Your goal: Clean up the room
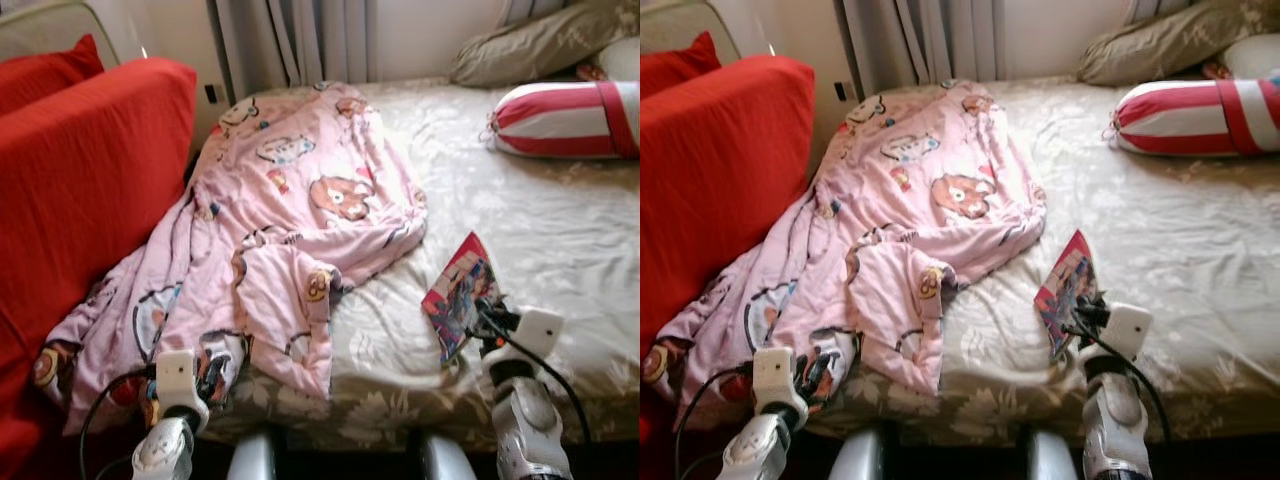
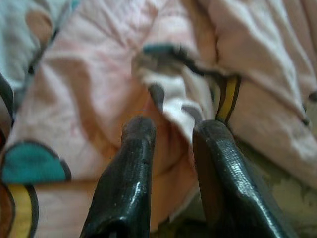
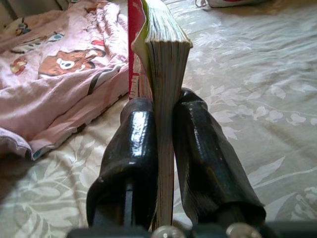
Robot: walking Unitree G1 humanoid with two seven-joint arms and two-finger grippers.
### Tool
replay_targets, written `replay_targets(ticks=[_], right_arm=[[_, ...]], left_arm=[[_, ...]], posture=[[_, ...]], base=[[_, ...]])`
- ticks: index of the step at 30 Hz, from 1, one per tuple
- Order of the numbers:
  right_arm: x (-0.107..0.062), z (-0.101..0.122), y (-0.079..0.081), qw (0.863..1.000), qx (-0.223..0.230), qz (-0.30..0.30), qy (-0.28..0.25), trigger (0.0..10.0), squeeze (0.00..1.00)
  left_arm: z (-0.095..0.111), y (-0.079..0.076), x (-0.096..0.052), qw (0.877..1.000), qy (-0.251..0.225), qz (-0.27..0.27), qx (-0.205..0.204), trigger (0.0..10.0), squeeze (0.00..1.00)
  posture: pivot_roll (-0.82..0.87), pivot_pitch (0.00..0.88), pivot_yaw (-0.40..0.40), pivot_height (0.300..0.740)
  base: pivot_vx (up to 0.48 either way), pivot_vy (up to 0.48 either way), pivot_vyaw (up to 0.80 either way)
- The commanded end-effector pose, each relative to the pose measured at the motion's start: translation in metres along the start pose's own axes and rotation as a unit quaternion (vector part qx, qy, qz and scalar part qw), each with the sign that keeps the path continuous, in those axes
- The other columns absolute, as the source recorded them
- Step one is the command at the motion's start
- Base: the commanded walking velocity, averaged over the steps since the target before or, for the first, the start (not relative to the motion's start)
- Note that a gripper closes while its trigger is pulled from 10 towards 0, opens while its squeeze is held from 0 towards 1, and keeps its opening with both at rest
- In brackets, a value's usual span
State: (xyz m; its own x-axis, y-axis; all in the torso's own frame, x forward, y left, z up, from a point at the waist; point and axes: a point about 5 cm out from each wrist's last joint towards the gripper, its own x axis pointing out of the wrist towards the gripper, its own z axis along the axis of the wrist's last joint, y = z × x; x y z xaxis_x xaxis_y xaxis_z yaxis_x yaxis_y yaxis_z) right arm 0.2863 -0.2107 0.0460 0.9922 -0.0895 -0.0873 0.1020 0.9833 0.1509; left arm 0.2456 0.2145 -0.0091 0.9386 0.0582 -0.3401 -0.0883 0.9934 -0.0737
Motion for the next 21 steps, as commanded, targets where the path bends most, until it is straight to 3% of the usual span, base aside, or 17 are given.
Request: replay_targets(ticks=[1, 17, 21], right_arm=[[0.004, 0.003, 0.01, 1.0, -0.009, 0.022, 0.0, 10.0, 0.0], [0.009, 0.006, 0.013, 1.0, -0.019, 0.015, 0.004, 10.0, 0.0], [0.01, 0.006, 0.015, 1.0, -0.019, 0.016, 0.005, 10.0, 0.0]], left_arm=[[-0.005, 0.009, -0.002, 1.0, 0.012, 0.019, -0.011, 10.0, 0.0], [-0.053, 0.022, -0.021, 0.989, 0.134, 0.059, -0.02, 10.0, 0.0], [-0.062, 0.025, -0.028, 0.985, 0.157, 0.067, -0.018, 10.0, 0.0]], posture=[[0.03, 0.0, 0.066, 0.631], [0.05, 0.0, 0.047, 0.73], [0.05, 0.0, 0.04, 0.734]], base=[[0.0, 0.0, 0.0], [0.0, 0.0, 0.0], [0.0, 0.0, 0.0]])
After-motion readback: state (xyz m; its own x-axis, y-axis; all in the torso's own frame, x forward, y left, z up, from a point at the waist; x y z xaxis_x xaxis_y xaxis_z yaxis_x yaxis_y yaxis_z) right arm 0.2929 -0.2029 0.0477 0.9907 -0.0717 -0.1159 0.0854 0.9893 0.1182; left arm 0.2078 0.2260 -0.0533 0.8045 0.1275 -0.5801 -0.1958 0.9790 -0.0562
